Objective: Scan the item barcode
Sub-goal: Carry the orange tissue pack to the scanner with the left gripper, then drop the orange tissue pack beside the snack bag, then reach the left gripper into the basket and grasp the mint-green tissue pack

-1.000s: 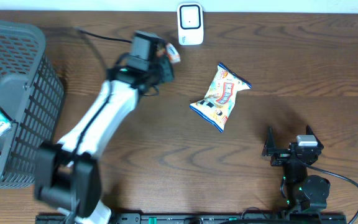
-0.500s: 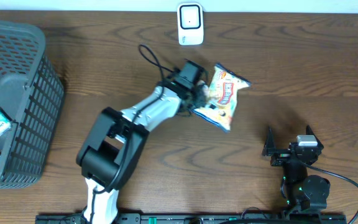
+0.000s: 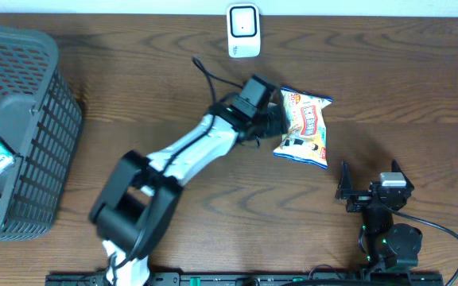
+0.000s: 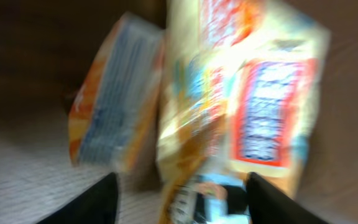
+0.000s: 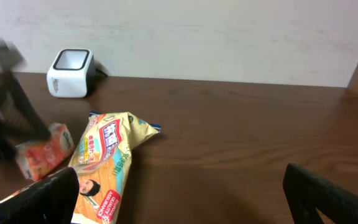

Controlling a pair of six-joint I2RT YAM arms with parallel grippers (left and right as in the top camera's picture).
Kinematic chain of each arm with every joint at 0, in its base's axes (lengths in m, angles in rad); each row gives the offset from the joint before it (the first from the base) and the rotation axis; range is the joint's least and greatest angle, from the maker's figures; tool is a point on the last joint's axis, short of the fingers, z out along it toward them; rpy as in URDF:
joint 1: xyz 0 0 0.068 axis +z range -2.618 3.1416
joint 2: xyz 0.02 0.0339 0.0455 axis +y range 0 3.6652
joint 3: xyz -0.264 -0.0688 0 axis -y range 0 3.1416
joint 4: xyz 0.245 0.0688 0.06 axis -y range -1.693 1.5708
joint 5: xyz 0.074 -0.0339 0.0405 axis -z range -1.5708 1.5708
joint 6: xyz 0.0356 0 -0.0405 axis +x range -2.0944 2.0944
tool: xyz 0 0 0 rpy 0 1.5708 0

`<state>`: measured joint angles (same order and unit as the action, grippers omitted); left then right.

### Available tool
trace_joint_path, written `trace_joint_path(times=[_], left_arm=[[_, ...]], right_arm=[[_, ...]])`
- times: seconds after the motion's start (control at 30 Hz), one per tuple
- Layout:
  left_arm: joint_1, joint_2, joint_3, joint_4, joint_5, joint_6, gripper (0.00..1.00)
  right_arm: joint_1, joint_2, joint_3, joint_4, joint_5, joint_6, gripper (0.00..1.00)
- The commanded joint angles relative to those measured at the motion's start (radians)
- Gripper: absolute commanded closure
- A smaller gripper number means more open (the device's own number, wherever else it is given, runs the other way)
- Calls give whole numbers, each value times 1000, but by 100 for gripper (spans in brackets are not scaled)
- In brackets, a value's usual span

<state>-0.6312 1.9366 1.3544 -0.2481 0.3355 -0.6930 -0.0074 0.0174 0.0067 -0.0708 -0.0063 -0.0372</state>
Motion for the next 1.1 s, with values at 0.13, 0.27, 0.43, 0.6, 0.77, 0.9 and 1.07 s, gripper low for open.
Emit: trace_joint_path(times=[0.13,0.27,0.43,0.6,0.77,0.9,1.07], left_arm=[[165,-254,38,-9,-40,161,29],[298,-389,39,-21,-41,204,29],[537,-576,38,-136,-41,255,29],[852,-732,38,-306,-226,304,14],[1167,-775,36,-455,-488,304,1],[1345,-715,1,-460,-523,303,1],[1441,-544,-9,-454,-524,304,1]], right_arm=[[11,-4,-1,-5,4,-9,1],[11,-4,-1,-5,3,-9,1],[11,-4,-1,-5,4,-9,1],[11,-4,-1,-5,4,-9,1],[11,-4,-1,-5,3,-9,1],[11,-4,-1,-5,3,-9,1],[11,-4,-1,-4,3,-9,1]])
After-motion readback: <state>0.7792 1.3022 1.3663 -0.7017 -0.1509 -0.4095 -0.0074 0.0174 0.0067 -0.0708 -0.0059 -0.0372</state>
